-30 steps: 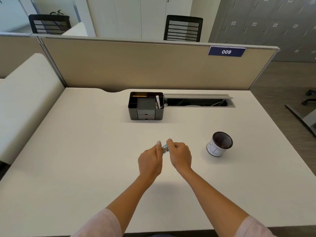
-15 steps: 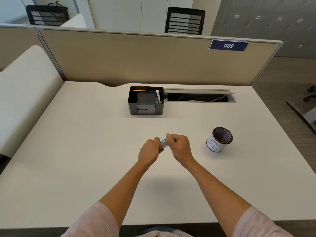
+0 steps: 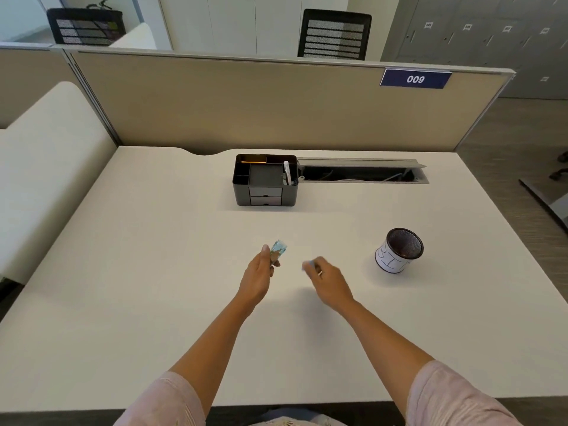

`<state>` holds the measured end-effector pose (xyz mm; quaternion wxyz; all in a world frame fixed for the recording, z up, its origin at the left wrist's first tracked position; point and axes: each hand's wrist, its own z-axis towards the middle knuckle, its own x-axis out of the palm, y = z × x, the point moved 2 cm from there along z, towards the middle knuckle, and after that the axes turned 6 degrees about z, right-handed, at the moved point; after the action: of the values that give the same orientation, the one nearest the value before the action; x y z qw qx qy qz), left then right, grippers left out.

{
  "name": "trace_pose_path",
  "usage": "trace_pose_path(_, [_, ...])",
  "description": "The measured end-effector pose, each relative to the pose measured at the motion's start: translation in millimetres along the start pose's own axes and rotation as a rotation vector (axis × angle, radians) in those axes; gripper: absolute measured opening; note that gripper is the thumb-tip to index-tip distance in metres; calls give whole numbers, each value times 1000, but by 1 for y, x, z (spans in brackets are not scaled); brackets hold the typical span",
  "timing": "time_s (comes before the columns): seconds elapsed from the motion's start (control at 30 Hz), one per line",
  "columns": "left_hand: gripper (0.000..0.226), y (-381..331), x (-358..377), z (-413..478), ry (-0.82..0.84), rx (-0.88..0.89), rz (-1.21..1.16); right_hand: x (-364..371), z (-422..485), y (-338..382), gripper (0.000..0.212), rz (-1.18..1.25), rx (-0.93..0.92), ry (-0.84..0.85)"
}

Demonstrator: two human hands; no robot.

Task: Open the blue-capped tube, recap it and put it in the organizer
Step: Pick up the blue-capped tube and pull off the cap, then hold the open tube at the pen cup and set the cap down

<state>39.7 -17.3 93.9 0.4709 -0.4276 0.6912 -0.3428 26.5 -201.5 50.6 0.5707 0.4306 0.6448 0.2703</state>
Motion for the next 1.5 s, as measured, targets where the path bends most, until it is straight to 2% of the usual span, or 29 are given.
trace_pose_path(0.1, [53,11,-4,-2,15,-5,-45,14,-3,-29,25,-102,23,109])
trace_pose_path(0.2, [47,16,-7,-4,47,-13,-62,22,-4,-41,16,-152,18,148])
trace_pose_path(0.4, [40,28,-11,-5,58,-47,-68,26,-5,-47,35,-345,-43,170])
trace_pose_path(0.87, [39,24,-1,-3,61,-27,-70,14,-6,-47,48,-202,-11,219])
trace_pose_path(0.93, [41,20,2,-2,72,-23,-94,11,-7,-38,45,-92,5,176])
trace_pose_path(1.07, [43,1,10,0,79,1,-174,7,-10,9,27,340,180,98])
trace_pose_path(1.27, [47,-34,26,6,142,59,-257,-5,-16,60,39,687,270,209])
trace_pose_path(1.4, [49,-50,47,9,224,83,-241,-16,-16,62,31,882,276,179])
trace_pose_path(1.5, [46,-62,66,14,284,132,-201,-34,-14,51,35,989,271,141])
